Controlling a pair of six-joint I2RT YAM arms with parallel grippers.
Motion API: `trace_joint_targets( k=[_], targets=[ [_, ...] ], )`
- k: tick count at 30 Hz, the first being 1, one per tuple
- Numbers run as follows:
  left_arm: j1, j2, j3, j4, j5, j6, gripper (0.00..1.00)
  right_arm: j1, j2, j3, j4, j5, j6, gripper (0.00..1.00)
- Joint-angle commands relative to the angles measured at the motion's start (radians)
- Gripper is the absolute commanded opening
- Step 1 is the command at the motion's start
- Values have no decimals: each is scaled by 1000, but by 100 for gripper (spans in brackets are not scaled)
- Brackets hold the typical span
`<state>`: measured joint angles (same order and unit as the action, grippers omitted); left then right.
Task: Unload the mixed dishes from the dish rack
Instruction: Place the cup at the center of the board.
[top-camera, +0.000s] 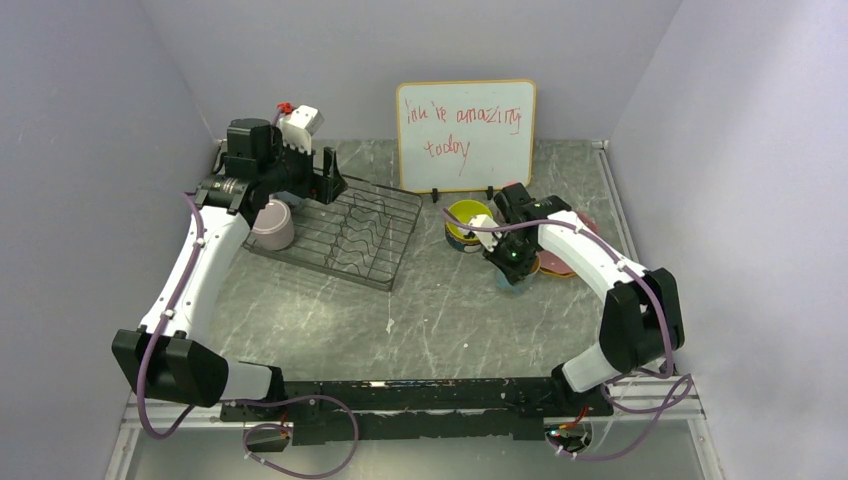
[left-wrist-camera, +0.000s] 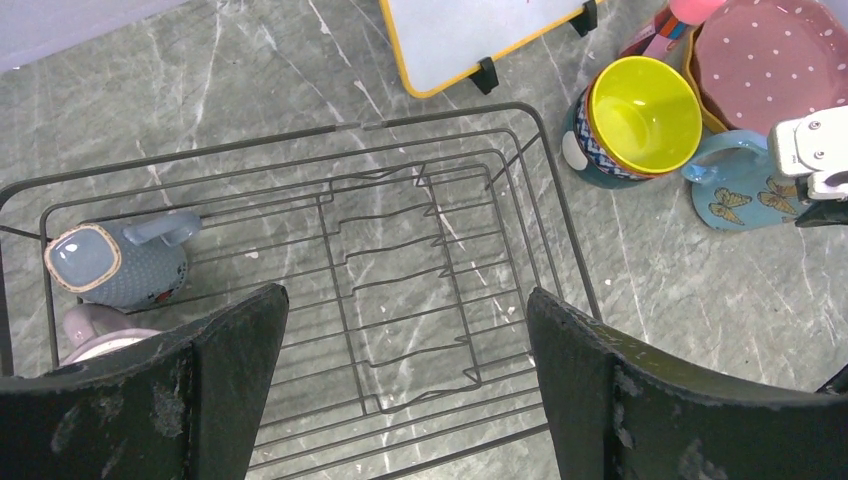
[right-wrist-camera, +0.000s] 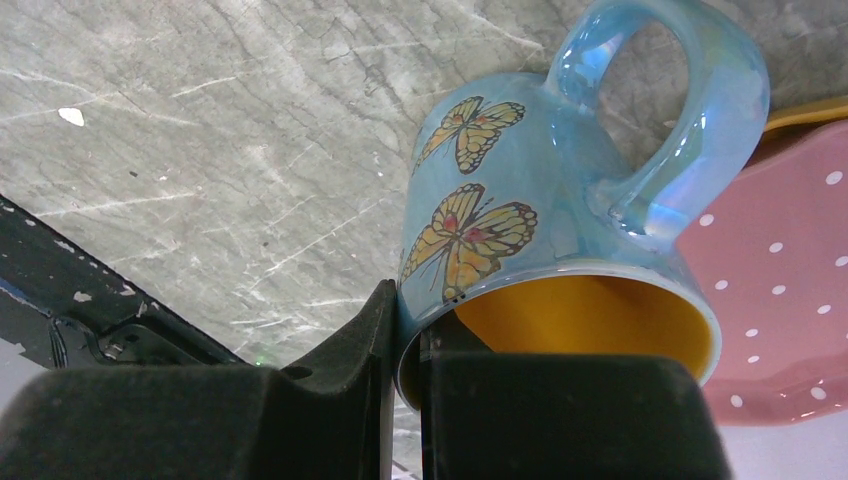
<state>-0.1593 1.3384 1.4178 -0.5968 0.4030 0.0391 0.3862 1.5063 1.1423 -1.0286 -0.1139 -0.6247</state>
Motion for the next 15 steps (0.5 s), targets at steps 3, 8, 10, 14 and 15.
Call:
trace_joint_targets(
  k=[3, 8, 10, 14, 15],
  targets=[
    [2, -40, -2, 5, -32, 38, 94, 12, -3, 1, 49, 6, -10, 4],
    [1, -45, -8, -1, -71, 67, 94, 16, -3, 2, 49, 8, -9, 10],
    [1, -44, -12, -3, -95, 76, 94, 18, -4, 4, 48, 11, -6, 15],
    [1, -41, -30, -1, -171, 93, 94, 19, -21, 10, 60, 16, -1, 32],
    [1, -42, -36, -1, -191, 101, 94, 19, -26, 10, 63, 14, 1, 39]
  ],
)
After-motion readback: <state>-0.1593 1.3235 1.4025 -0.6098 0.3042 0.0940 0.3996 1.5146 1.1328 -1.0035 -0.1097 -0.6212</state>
